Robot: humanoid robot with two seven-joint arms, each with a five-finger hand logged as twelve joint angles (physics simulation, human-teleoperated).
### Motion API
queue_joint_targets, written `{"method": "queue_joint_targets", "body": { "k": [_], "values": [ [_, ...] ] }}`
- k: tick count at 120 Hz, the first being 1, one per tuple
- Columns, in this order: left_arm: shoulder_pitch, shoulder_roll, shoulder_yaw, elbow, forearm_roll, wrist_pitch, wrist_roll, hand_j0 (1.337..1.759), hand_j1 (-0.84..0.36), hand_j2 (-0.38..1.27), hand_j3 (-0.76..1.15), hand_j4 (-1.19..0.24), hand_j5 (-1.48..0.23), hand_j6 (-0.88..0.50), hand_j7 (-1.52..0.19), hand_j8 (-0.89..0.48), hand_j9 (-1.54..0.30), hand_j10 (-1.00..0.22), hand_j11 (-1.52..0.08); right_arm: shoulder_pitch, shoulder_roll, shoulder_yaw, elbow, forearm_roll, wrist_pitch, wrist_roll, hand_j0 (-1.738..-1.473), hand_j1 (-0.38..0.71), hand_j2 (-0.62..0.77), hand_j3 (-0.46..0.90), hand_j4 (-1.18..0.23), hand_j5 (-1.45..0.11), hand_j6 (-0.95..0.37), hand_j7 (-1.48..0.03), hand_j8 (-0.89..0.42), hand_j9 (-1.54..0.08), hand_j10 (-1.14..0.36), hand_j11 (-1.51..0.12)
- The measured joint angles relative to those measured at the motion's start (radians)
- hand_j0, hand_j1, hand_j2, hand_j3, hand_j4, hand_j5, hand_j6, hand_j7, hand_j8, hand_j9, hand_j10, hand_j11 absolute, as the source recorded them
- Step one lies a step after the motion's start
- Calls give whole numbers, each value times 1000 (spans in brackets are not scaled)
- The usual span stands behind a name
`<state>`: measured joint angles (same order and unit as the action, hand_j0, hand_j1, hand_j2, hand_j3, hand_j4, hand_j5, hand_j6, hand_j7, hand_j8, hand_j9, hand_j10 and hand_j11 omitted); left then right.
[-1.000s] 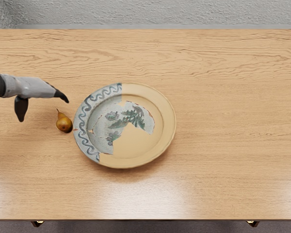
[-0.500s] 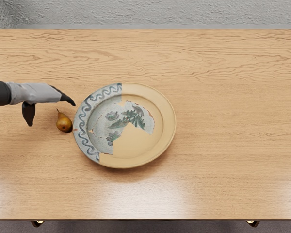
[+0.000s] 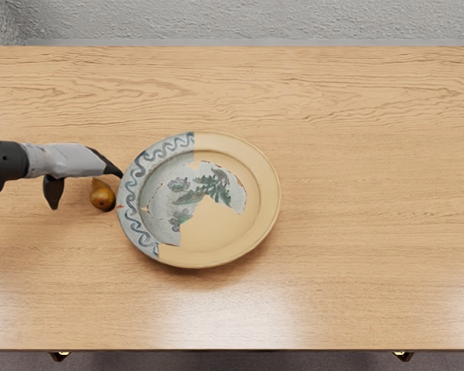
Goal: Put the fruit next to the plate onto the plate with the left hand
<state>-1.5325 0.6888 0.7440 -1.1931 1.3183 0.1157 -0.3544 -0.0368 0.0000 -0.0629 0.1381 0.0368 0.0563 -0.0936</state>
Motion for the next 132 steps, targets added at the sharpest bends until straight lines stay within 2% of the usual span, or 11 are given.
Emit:
{"method": "queue_joint_targets", "body": {
  "k": [55, 83, 104, 132],
  "values": [
    [9, -3, -1, -1, 0, 4, 0, 1658, 100, 44, 0, -212, -272, -212, -271, -212, -271, -211, -271, 0, 0, 0, 0, 0, 0, 0, -1658, -320, -5, 0, -24, -31, -24, -31, -24, -31, -24, -31],
    [20, -17, 0, -2, -2, 4, 1, 1658, 63, 50, 0, -199, -312, -243, -312, -243, -312, -242, -312, 0, 0, 0, 0, 0, 0, 0, -1658, -320, -5, 0, -24, -31, -24, -31, -24, -31, -24, -31],
    [22, -17, 0, -2, -2, 18, 1, 1658, 45, 53, 0, -261, -332, -258, -331, -258, -331, -257, -331, 0, 0, 0, 0, 0, 0, 0, -1658, -320, -5, 0, -24, -31, -24, -31, -24, -31, -24, -31],
    [32, -17, 0, -1, -8, 34, 1, 1658, 1, 60, 0, -243, -378, -294, -378, -293, -378, -293, -378, 0, 0, 0, 0, 0, 0, 0, -1658, -320, -5, 0, -24, -31, -24, -31, -24, -31, -24, -31]
  ]
}}
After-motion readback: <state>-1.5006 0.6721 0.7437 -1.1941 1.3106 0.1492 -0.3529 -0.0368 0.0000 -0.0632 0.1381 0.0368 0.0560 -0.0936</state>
